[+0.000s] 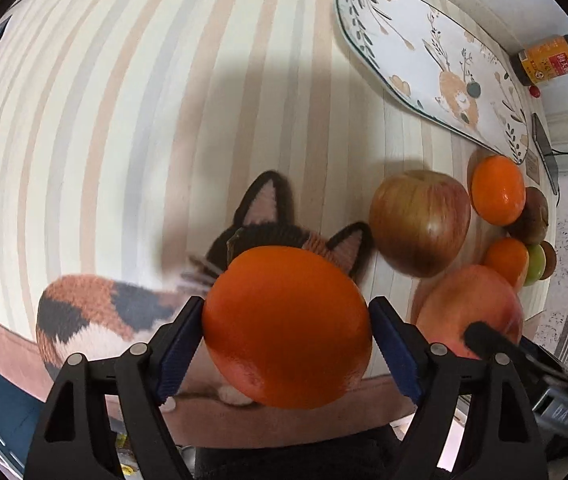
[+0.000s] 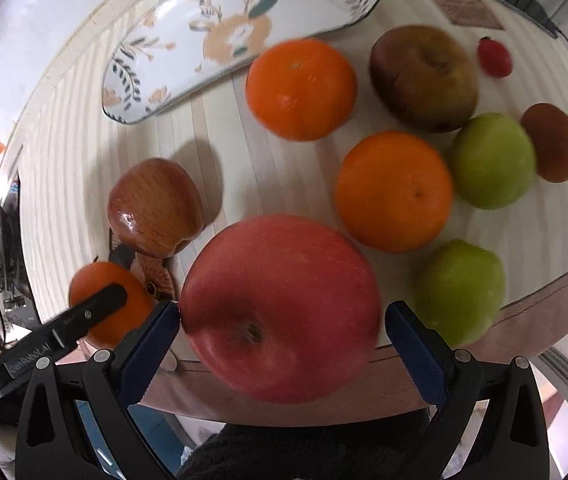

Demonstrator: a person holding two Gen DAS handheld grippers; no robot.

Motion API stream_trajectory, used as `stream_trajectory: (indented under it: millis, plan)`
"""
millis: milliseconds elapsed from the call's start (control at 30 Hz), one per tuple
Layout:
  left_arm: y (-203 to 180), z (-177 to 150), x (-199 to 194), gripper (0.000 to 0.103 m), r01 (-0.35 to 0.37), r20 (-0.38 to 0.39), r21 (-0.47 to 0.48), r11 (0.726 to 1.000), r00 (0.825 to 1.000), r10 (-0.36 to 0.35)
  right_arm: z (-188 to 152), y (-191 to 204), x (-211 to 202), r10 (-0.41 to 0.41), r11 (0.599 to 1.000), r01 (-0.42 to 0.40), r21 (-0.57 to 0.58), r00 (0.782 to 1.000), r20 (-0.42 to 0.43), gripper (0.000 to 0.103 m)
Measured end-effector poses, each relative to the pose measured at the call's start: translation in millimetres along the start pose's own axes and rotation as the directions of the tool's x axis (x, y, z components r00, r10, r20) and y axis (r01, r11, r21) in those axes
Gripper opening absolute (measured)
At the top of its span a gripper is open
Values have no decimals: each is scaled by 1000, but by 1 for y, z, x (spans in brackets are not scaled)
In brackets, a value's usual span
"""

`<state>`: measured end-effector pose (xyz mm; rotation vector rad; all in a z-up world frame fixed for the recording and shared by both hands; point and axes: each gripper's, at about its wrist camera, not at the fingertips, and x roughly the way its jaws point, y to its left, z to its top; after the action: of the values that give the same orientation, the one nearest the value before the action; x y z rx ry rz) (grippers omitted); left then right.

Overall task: Organize fruits
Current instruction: 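Carry the orange with the left tool while the right tool carries the red apple onto the plate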

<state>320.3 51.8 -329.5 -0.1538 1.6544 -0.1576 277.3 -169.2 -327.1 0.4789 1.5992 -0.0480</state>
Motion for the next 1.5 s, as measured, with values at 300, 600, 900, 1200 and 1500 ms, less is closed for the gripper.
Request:
stream_trajectory:
  millis: [300, 600, 900, 1200, 1500]
  plan:
    - [-2, 23, 0, 81, -55, 24, 51, 997, 998, 53, 6, 19, 0, -55, 998, 53, -43, 998, -39, 103]
    - [-23, 8, -1, 80, -92, 41, 120, 989, 995, 88, 8, 23, -1, -42, 998, 41, -56, 999, -18, 103]
    - [-3, -4, -23, 80, -71, 64, 120, 990, 996, 63, -4, -1, -30, 43, 999, -43, -3, 999, 12, 102]
    - [-26, 20, -102, 80, -14, 174, 137, 990, 985, -11, 34, -15, -89, 188, 982, -190, 20, 980, 64, 102]
    - [-88, 112, -136, 80, -17, 259, 165, 986, 965, -27, 134, -14, -130, 180, 983, -176, -46, 976, 125, 102]
